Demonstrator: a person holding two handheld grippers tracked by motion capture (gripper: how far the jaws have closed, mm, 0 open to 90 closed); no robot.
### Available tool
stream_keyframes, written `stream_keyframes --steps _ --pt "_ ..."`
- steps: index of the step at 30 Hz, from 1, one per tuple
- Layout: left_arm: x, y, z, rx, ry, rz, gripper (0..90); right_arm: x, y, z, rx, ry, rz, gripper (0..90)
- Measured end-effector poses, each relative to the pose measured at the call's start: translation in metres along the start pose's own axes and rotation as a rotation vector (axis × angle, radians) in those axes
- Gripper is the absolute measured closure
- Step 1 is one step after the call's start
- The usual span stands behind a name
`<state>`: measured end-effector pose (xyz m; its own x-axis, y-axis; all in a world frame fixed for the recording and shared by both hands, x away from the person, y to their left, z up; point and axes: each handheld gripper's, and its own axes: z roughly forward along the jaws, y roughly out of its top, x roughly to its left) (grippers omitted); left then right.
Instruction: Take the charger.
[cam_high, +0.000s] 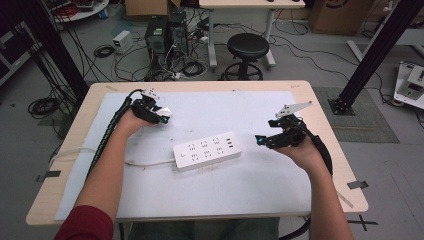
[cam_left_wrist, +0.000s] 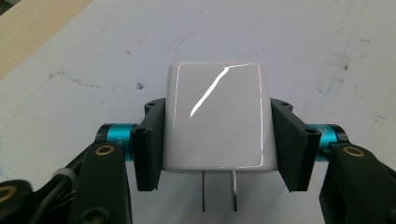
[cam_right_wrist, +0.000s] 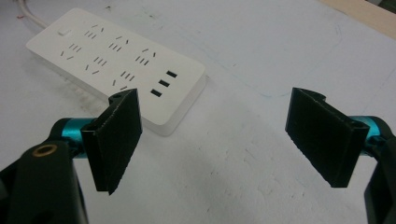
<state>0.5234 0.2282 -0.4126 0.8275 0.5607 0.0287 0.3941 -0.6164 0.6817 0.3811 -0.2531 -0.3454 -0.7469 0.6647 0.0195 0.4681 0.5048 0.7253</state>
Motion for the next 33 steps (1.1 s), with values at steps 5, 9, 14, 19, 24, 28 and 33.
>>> stream_keyframes --steps 5,9,14,19,24,28,33 --pt "-0.009 0.007 -0.013 -0.010 -0.012 0.040 42.5 0.002 0.002 0.000 0.004 0.007 -0.002 18.9" --pt "-0.022 0.013 -0.027 -0.046 -0.030 0.067 42.5 0.003 0.003 -0.003 -0.003 0.013 -0.010 18.9" --pt "-0.037 0.017 -0.047 -0.091 -0.042 0.088 42.5 0.005 0.005 -0.005 -0.004 0.019 -0.012 18.9" --pt "-0.055 0.018 -0.067 -0.105 -0.056 0.123 42.5 0.007 0.006 -0.006 -0.011 0.029 -0.022 18.9" --pt "-0.076 0.019 -0.083 -0.120 -0.050 0.157 42.5 0.008 0.007 -0.007 -0.016 0.041 -0.031 18.9" --pt "-0.096 0.019 -0.095 -0.138 -0.062 0.185 42.5 0.008 0.007 -0.010 -0.026 0.051 -0.035 18.9" --pt "-0.113 0.017 -0.104 -0.153 -0.082 0.207 42.5 0.007 0.006 -0.013 -0.032 0.055 -0.033 18.9"
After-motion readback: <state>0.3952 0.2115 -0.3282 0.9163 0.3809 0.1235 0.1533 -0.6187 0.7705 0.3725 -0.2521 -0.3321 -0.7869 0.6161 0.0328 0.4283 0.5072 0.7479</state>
